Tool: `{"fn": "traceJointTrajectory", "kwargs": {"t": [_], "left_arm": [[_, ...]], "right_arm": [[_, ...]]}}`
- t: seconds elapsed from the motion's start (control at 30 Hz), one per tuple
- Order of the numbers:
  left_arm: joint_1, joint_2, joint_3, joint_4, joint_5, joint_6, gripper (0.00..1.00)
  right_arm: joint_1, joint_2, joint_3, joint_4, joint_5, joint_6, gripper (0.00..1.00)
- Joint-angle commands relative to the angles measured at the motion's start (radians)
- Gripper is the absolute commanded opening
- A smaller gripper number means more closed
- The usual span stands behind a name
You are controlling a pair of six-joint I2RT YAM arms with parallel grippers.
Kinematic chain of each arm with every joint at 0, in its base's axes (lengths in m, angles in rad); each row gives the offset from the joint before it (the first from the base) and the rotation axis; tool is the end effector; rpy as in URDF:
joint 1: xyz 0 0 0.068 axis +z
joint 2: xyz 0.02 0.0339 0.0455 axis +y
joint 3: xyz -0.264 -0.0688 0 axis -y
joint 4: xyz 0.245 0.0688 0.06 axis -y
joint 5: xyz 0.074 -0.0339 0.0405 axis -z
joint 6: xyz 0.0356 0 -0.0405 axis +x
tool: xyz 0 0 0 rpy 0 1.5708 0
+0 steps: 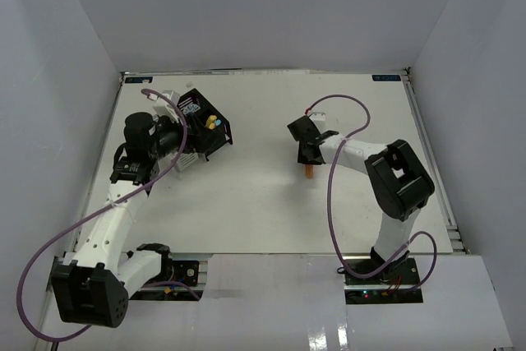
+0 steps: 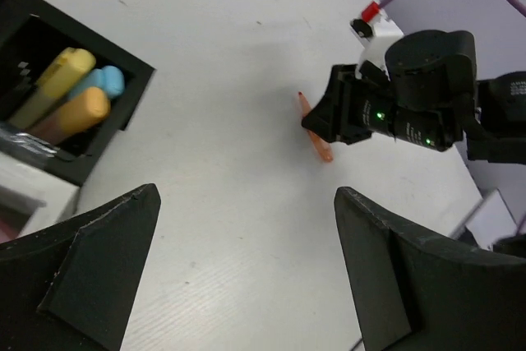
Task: Sort the stationery into containers
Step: Pick up the pen from the center of the board.
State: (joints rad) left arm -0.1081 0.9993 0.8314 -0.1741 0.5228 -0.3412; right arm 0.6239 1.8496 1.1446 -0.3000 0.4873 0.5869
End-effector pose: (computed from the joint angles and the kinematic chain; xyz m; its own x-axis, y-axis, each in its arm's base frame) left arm 0.2243 -0.0422 0.3186 -0.5020 -0.2371 -0.8317 0.4172 0.7760 -0.4730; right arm 0.3138 0.2054 0.1652 -0.7435 0.0677 -0.6653 0.1192 0.9923 -0.0323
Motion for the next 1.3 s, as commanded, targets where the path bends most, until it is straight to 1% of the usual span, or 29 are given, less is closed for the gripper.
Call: {"fn": "traceJointTrajectory", "kwargs": {"t": [0.0, 0.1, 0.13, 0.2, 0.23, 0.27, 0.33, 0.37, 0.4, 0.47, 0.53, 0.67, 0.73, 0.77, 0.8, 0.83, 0.9, 0.93, 0.97, 1.03, 1.13, 1.27], "left_arm": [[-0.037, 0.018, -0.014, 0.065, 0.192, -0.05, 0.98], [-0.085, 0.022, -0.021, 0.084, 0.217, -0.059, 0.98], [-0.093, 0.022, -0.026, 0.09, 0.224, -0.085, 0.98], [-0.119, 0.021, -0.037, 0.102, 0.241, -0.119, 0.98], [-0.131, 0.019, -0.047, 0.105, 0.241, -0.142, 0.98], [-0.163, 0.009, -0.054, 0.116, 0.218, -0.15, 0.98], [-0.202, -0.004, -0.069, 0.128, 0.172, -0.157, 0.98], [-0.234, -0.014, -0.077, 0.149, 0.131, -0.168, 0.98], [-0.245, -0.017, -0.083, 0.163, 0.119, -0.179, 0.98], [-0.261, -0.018, -0.092, 0.188, 0.097, -0.221, 0.98], [-0.277, -0.019, -0.098, 0.211, 0.062, -0.24, 0.98], [-0.372, -0.03, -0.161, 0.32, -0.05, -0.291, 0.98], [-0.422, -0.021, -0.175, 0.343, -0.165, -0.308, 0.98], [-0.483, -0.015, -0.182, 0.357, -0.214, -0.306, 0.98], [-0.516, 0.004, -0.183, 0.366, -0.306, -0.295, 0.98], [-0.578, 0.018, -0.183, 0.378, -0.348, -0.288, 0.98], [-0.639, 0.05, -0.158, 0.38, -0.433, -0.26, 0.98], [-0.666, 0.082, -0.149, 0.381, -0.525, -0.252, 0.98], [-0.714, 0.097, -0.138, 0.381, -0.579, -0.248, 0.98], [-0.758, 0.143, -0.104, 0.387, -0.656, -0.231, 0.98], [-0.794, 0.18, -0.069, 0.413, -0.725, -0.204, 0.98], [-0.805, 0.237, -0.041, 0.441, -0.776, -0.18, 0.98]], "right_arm": [[0.003, -0.108, -0.069, 0.062, -0.01, -0.076, 0.25], [0.02, -0.202, -0.127, 0.143, -0.029, -0.119, 0.25], [0.028, -0.264, -0.149, 0.212, -0.033, -0.142, 0.25], [0.045, -0.335, -0.221, 0.295, -0.068, -0.168, 0.24], [0.051, -0.405, -0.247, 0.352, -0.081, -0.194, 0.23], [0.065, -0.438, -0.272, 0.448, -0.094, -0.206, 0.22], [0.08, -0.53, -0.342, 0.54, -0.154, -0.254, 0.2], [0.092, -0.555, -0.365, 0.633, -0.18, -0.274, 0.2], [0.096, -0.6, -0.388, 0.685, -0.263, -0.3, 0.2], [0.102, -0.638, -0.445, 0.784, -0.306, -0.318, 0.19], [0.102, -0.673, -0.46, 0.808, -0.332, -0.317, 0.19], [0.108, -0.719, -0.493, 0.886, -0.375, -0.299, 0.19], [0.109, -0.736, -0.494, 0.909, -0.375, -0.283, 0.2], [0.109, -0.734, -0.478, 0.9, -0.371, -0.28, 0.2], [0.111, -0.737, -0.473, 0.891, -0.368, -0.276, 0.2], [0.117, -0.742, -0.471, 0.892, -0.354, -0.272, 0.2], [0.119, -0.753, -0.474, 0.906, -0.346, -0.254, 0.2], [0.123, -0.756, -0.474, 0.909, -0.343, -0.253, 0.2], [0.125, -0.76, -0.474, 0.914, -0.339, -0.251, 0.2], [0.131, -0.765, -0.473, 0.911, -0.334, -0.248, 0.2], [0.135, -0.771, -0.474, 0.909, -0.326, -0.245, 0.2], [0.138, -0.78, -0.477, 0.909, -0.334, -0.237, 0.2]]}}
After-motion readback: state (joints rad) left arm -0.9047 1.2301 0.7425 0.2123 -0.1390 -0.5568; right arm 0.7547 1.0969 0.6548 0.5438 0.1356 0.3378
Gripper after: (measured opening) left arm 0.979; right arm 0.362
